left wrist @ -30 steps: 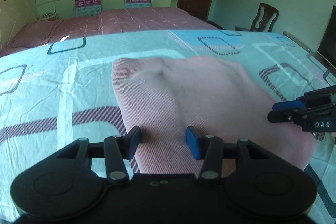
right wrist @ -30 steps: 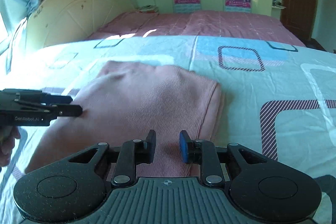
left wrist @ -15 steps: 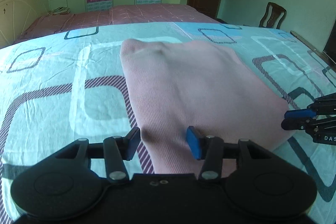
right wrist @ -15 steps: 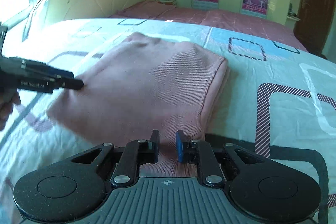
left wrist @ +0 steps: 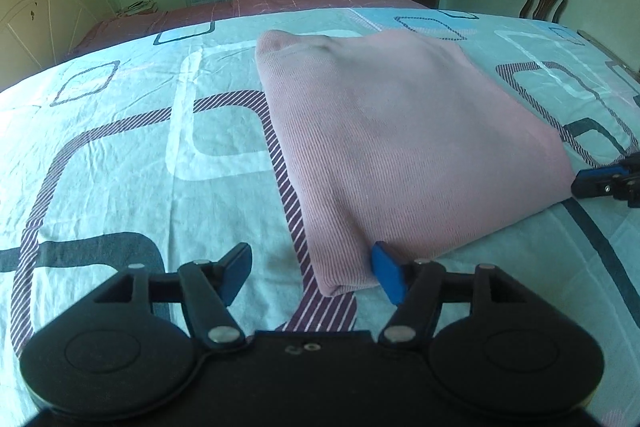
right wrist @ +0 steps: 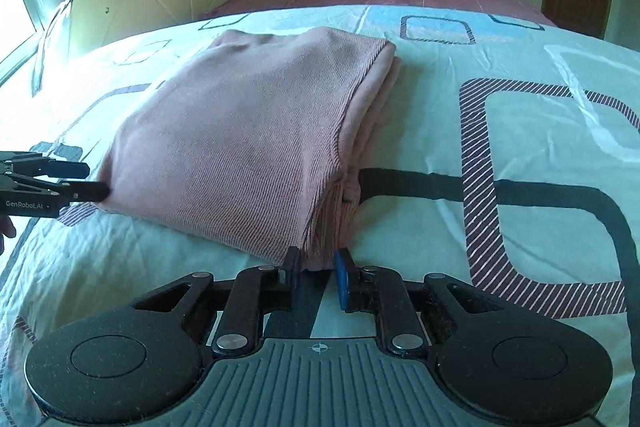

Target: Fold small clothes

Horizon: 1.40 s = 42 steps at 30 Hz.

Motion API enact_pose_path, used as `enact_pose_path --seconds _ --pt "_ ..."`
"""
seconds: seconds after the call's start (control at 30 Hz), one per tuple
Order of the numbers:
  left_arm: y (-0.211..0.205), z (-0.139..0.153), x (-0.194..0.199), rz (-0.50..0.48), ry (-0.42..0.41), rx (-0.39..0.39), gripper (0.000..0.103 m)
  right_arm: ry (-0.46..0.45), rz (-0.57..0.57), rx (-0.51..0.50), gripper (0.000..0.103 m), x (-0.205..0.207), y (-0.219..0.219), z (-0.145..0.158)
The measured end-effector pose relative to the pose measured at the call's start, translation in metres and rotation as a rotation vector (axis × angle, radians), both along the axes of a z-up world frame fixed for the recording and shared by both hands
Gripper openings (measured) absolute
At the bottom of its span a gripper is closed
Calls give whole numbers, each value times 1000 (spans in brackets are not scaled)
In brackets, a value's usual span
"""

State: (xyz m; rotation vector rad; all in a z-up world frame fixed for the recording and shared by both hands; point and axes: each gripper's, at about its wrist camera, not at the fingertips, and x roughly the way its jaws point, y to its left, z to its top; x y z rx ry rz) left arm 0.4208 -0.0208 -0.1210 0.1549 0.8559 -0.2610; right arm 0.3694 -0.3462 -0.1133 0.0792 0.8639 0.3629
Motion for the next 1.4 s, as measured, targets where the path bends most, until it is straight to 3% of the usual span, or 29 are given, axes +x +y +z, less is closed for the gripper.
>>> enact_pose_path --seconds 0.13,0.17,0.2,0.27,0.33,0.37,0.4,0.5,0.57,0.67,0.77,0.87,0.9,1.0,1.17,1.27,1.4 --pt "-7 0 -6 15 -18 46 76 -34 -36 50 17 2 -5 9" --pt "-8 -1 -6 21 -13 47 76 -17 -48 72 22 8 -7 6" --pt "-8 -1 -7 27 -9 46 77 6 -63 91 41 14 -8 3" --pt "-10 -3 -9 34 0 56 82 33 -63 135 57 20 -10 -4" --pt "-13 -8 -11 32 16 90 85 35 -35 153 55 22 -7 -10" --pt "-14 -11 -12 31 25 106 85 46 -10 103 26 23 -3 -15" --pt "-13 -12 -14 32 30 108 85 41 -10 39 20 24 0 -19" --pt "-1 -9 -20 49 41 78 85 59 -29 94 20 27 -16 -19" --pt "13 -3 -24 70 37 30 88 35 -8 68 21 22 -18 -13" --pt "42 7 -29 122 33 -130 96 6 -18 132 24 19 -32 -1" --pt "64 13 -15 223 34 -277 98 9 -69 245 70 35 -52 5" --pt "72 11 15 282 56 -421 96 94 -112 443 70 72 -70 -1" --pt "72 8 28 287 79 -475 91 118 -110 485 70 83 -73 -5" --pt "70 -3 64 267 151 -590 84 188 -115 534 70 111 -78 -20" --pt "59 -27 105 223 245 -624 77 289 -103 665 70 138 -88 -44" --pt "55 -28 116 180 257 -617 74 304 -83 664 69 147 -86 -43" --pt "41 -28 132 130 287 -573 70 345 -65 675 53 159 -82 -48"
